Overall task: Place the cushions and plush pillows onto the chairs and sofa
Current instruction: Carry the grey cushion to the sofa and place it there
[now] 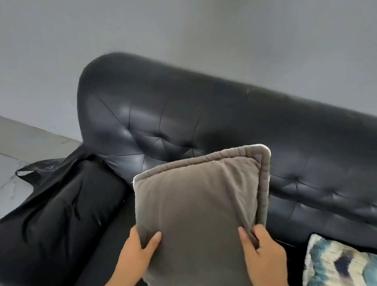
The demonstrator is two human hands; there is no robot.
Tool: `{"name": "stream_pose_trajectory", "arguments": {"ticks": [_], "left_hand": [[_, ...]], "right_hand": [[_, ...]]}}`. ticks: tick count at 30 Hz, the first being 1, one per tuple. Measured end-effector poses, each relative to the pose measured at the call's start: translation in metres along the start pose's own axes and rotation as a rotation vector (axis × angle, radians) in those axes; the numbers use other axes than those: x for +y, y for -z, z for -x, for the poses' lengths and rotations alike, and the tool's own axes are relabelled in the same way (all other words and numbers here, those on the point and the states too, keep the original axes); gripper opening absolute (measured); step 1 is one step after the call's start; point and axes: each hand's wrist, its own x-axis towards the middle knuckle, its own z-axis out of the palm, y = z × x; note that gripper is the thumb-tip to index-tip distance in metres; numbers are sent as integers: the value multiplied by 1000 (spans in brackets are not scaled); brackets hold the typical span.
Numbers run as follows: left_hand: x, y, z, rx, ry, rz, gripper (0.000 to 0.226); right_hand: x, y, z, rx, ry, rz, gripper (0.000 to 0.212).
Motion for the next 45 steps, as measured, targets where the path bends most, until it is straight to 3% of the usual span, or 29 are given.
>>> {"name": "stream_pose_trajectory", "arguments": {"ticks": [2, 4, 6, 8, 9, 10, 13, 17, 21, 24, 26, 28, 31, 35, 37, 39, 42, 45], "left_hand": [[3, 3, -23, 43, 38, 87, 58], [-2, 13, -41, 138, 59, 182, 54], [-22, 30, -53, 197, 81, 239, 48], [-48, 46, -57, 217, 124, 196, 47], [-62, 52, -59, 218, 137, 126, 47], [-76, 56, -62, 213, 144, 46, 49], [-112, 54, -79, 100, 97, -239, 53], [-162, 37, -132, -97, 23, -656, 63], [-212, 27, -189, -121, 71, -796, 77], [-236, 18, -219, -211, 129, -732, 96], [-247, 7, -235, -269, 191, -696, 106], [-257, -3, -243, -229, 182, -815, 106], [-263, -11, -243, -61, -6, -895, 88], [-241, -4, -247, 48, -55, -681, 30], [-217, 6, -249, 100, -137, -581, 25], [-192, 11, -255, 140, -230, -518, 28], [-166, 6, -270, 188, -291, -437, 25], [-172, -12, -296, 114, -150, -537, 22]], "right_hand": [[-15, -28, -9, 52, 200, 101, 43], [-19, -77, -2, -38, 359, 128, 33], [-11, -125, 25, -376, 405, 149, 11], [11, -159, 55, -796, 347, 163, 19], [29, -168, 67, -909, 261, 133, 24], [45, -175, 75, -917, 192, 115, 24], [85, -185, 82, -723, 57, 161, 21], [128, -211, 52, -550, -188, 342, 51], [165, -244, 40, -627, -472, 503, 83], [191, -265, 47, -693, -624, 599, 95], [205, -279, 56, -719, -623, 684, 90], [214, -291, 62, -640, -560, 775, 72], [211, -300, 56, -469, -474, 751, 59], [185, -278, 33, -154, -445, 445, 41], [162, -257, 8, -23, -267, 447, 52], [145, -239, -21, 65, -174, 467, 49], [141, -230, -67, 106, -137, 493, 48], [149, -247, -111, -9, -150, 622, 54]]}}
